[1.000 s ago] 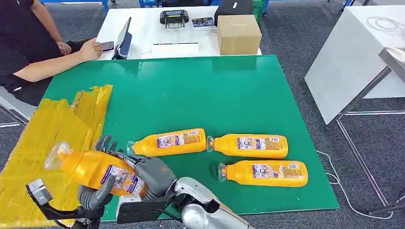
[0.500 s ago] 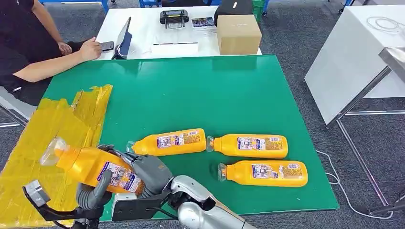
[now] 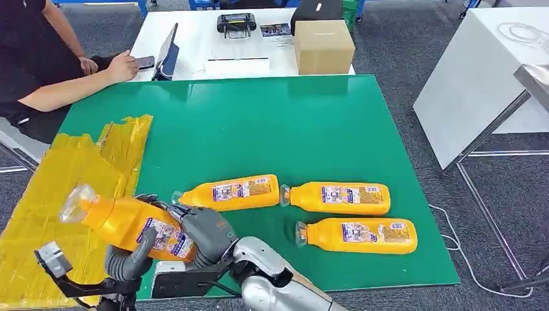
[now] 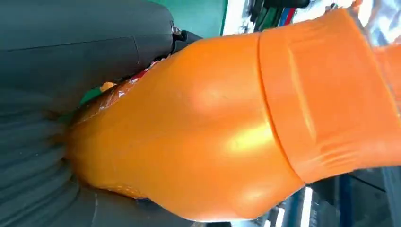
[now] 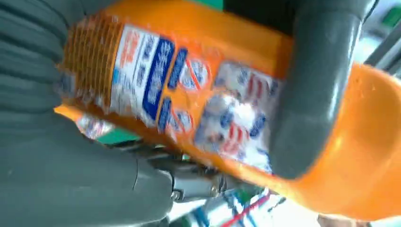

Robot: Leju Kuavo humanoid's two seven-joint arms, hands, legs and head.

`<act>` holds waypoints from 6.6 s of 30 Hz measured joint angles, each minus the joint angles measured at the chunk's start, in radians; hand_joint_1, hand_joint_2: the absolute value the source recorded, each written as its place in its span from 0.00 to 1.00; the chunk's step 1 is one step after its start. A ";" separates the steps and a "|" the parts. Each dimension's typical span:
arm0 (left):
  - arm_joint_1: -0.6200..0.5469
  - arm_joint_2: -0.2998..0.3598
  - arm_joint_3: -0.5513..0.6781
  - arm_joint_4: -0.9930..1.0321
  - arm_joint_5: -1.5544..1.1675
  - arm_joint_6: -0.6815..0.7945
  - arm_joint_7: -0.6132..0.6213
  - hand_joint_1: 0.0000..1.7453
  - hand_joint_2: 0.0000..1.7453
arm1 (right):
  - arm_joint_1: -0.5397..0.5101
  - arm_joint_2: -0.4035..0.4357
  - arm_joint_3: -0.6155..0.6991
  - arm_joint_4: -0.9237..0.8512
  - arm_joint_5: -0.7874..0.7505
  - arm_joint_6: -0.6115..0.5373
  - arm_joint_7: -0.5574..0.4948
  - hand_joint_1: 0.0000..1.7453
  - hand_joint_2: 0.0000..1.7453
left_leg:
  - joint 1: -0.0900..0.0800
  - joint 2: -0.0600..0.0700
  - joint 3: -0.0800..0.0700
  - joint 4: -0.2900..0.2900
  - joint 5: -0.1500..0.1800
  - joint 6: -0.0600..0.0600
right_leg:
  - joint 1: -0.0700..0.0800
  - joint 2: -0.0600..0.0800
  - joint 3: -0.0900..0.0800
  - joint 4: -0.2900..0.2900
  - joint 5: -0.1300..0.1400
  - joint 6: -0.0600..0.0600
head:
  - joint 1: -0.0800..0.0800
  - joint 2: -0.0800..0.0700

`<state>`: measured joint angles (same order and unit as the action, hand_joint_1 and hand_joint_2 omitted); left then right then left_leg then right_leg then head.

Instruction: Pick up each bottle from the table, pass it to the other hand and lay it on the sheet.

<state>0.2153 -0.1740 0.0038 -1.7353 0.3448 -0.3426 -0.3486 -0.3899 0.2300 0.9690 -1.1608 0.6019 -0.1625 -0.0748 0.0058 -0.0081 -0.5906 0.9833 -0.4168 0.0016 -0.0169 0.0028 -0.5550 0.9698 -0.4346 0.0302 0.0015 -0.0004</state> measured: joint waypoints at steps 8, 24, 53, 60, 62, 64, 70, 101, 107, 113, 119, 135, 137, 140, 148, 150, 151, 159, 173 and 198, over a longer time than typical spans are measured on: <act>-0.084 0.015 0.035 0.007 -0.170 0.169 -0.020 1.00 1.00 | -0.014 -0.008 -0.059 -0.019 0.000 -0.001 0.023 0.00 0.00 | 0.000 0.000 0.000 0.000 0.000 0.000 | 0.000 0.000 0.000 0.000 0.000 0.000 | 0.000 0.000; -0.185 0.044 0.136 0.045 -0.452 0.369 -0.066 1.00 1.00 | -0.032 -0.031 -0.139 -0.054 -0.002 0.006 0.023 0.00 0.00 | 0.001 0.000 0.000 0.000 0.001 0.000 | 0.000 0.000 0.000 0.000 0.000 0.000 | 0.000 0.000; -0.411 0.219 0.155 0.633 -1.418 0.885 0.001 1.00 1.00 | -0.411 -0.096 -0.100 0.305 -0.206 0.342 0.047 0.00 1.00 | 0.001 0.000 -0.001 0.000 0.002 -0.001 | 0.000 0.000 -0.001 0.001 0.001 0.000 | 0.000 0.000; -0.425 0.231 0.148 0.669 -1.445 0.859 0.019 1.00 1.00 | -0.424 -0.096 -0.087 0.327 -0.219 0.363 0.061 0.00 1.00 | 0.001 0.000 -0.001 0.000 0.002 -0.001 | 0.000 0.000 0.000 0.001 0.001 0.000 | 0.000 0.000; -0.433 0.241 0.143 0.695 -1.452 0.853 0.018 1.00 1.00 | -0.436 -0.096 -0.077 0.338 -0.231 0.382 0.068 0.00 1.00 | 0.001 0.000 0.000 0.000 0.002 -0.001 | 0.000 0.000 0.000 0.001 0.001 0.000 | 0.000 0.000; -0.445 0.254 0.139 0.728 -1.454 0.855 0.010 1.00 1.00 | -0.452 -0.096 -0.063 0.351 -0.244 0.396 0.072 0.00 1.00 | 0.001 0.000 0.000 0.000 0.002 -0.001 | 0.000 0.000 0.000 0.001 0.001 0.000 | 0.000 0.000; -0.478 0.302 0.123 0.830 -1.461 0.791 -0.036 0.00 0.00 | -0.493 -0.092 -0.006 0.408 -0.269 0.440 0.085 0.00 1.00 | 0.001 0.000 0.001 0.000 0.002 -0.001 | 0.000 0.000 0.000 0.003 0.001 0.000 | 0.000 0.000; -0.524 0.420 0.041 0.911 -0.844 0.277 -0.354 0.00 0.00 | -0.507 -0.017 0.252 0.718 -0.093 0.379 0.144 0.00 1.00 | 0.003 -0.002 0.013 -0.001 0.006 -0.007 | 0.002 -0.002 0.011 0.004 0.002 -0.004 | 0.000 0.000; -0.449 0.366 0.059 0.710 -0.634 0.155 -0.354 0.00 0.00 | -0.483 -0.011 0.264 0.774 0.007 0.272 0.233 0.00 1.00 | 0.002 -0.003 0.009 0.000 0.006 -0.006 | 0.002 -0.002 0.008 0.003 0.002 -0.004 | 0.000 0.000; -0.438 0.313 0.087 0.605 -0.621 0.113 -0.354 0.00 0.00 | -0.459 -0.011 0.262 0.820 0.045 0.281 0.281 1.00 1.00 | 0.002 -0.001 0.007 0.000 0.006 -0.006 | 0.002 -0.001 0.006 0.003 0.003 -0.004 | 0.000 0.000; -0.441 0.276 0.109 0.565 -0.600 0.098 -0.354 0.00 0.00 | -0.455 -0.007 0.245 0.836 0.053 0.309 0.281 1.00 1.00 | 0.004 0.000 0.009 0.000 0.006 -0.006 | 0.003 0.000 0.006 0.003 0.003 -0.004 | 0.000 0.000; -0.445 0.229 0.182 0.547 -0.576 0.048 -0.338 0.00 0.00 | -0.436 -0.002 0.125 0.842 0.008 0.210 0.250 1.00 1.00 | 0.004 0.000 0.007 0.000 0.006 -0.006 | 0.003 0.000 0.005 0.003 0.003 -0.004 | 0.000 0.000; -0.445 0.226 0.190 0.547 -0.564 0.043 -0.332 0.00 0.00 | -0.433 -0.002 0.109 0.842 -0.001 0.189 0.240 1.00 1.00 | 0.004 0.000 0.007 0.000 0.006 -0.006 | 0.003 0.000 0.005 0.003 0.003 -0.004 | 0.000 0.000; -0.440 0.208 0.219 0.528 -0.473 -0.003 -0.263 0.00 0.00 | -0.407 -0.002 0.040 0.836 -0.052 0.026 0.149 1.00 1.00 | 0.005 0.000 0.004 0.000 0.006 -0.007 | 0.004 0.000 0.003 0.004 0.003 -0.004 | 0.000 0.000; -0.387 0.131 0.267 0.419 -0.179 -0.075 -0.124 0.00 1.00 | -0.371 -0.010 -0.244 0.655 -0.122 -0.090 -0.046 1.00 1.00 | 0.005 -0.001 0.000 0.000 0.006 -0.007 | 0.003 0.000 -0.002 0.004 0.003 -0.003 | 0.000 0.000; -0.375 0.122 0.269 0.396 -0.170 -0.074 -0.118 0.00 1.00 | -0.357 -0.014 -0.290 0.611 -0.110 -0.087 -0.044 1.00 1.00 | 0.005 -0.001 -0.001 0.000 0.006 -0.007 | 0.003 0.000 -0.003 0.003 0.003 -0.003 | 0.000 0.000; -0.372 0.120 0.271 0.390 -0.168 -0.074 -0.116 0.00 1.00 | -0.352 -0.016 -0.305 0.598 -0.105 -0.085 -0.044 1.00 1.00 | 0.005 -0.001 -0.002 0.000 0.006 -0.007 | 0.003 0.000 -0.003 0.003 0.003 -0.003 | 0.000 0.000; -0.325 0.077 0.258 0.308 -0.132 -0.015 -0.069 0.00 1.00 | -0.256 -0.018 -0.414 0.362 -0.151 0.026 -0.104 1.00 1.00 | 0.005 -0.001 -0.003 0.000 0.006 -0.007 | 0.003 0.000 -0.004 0.003 0.003 -0.003 | 0.000 0.000; -0.263 -0.036 0.022 0.127 -0.142 0.103 -0.112 0.00 1.00 | -0.095 0.039 -0.314 0.111 -0.159 0.072 -0.119 1.00 1.00 | 0.004 -0.001 -0.005 0.000 0.005 -0.007 | 0.003 0.000 -0.005 0.003 0.003 -0.004 | 0.000 0.000; -0.233 -0.039 -0.130 0.068 -0.069 0.055 -0.104 0.00 1.00 | -0.124 0.078 -0.225 0.228 -0.192 0.065 -0.127 1.00 1.00 | 0.005 -0.001 -0.005 0.000 0.005 -0.007 | 0.003 0.000 -0.006 0.003 0.003 -0.003 | 0.000 0.000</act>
<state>-0.0175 -0.2129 -0.1259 -1.6670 0.2758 -0.2876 -0.4528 -0.5139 0.3082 0.7439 -0.9323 0.4097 -0.0973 -0.2018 0.0104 -0.0090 -0.5958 0.9837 -0.4114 -0.0051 -0.0135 0.0023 -0.5610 0.9730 -0.4317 0.0267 0.0011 -0.0004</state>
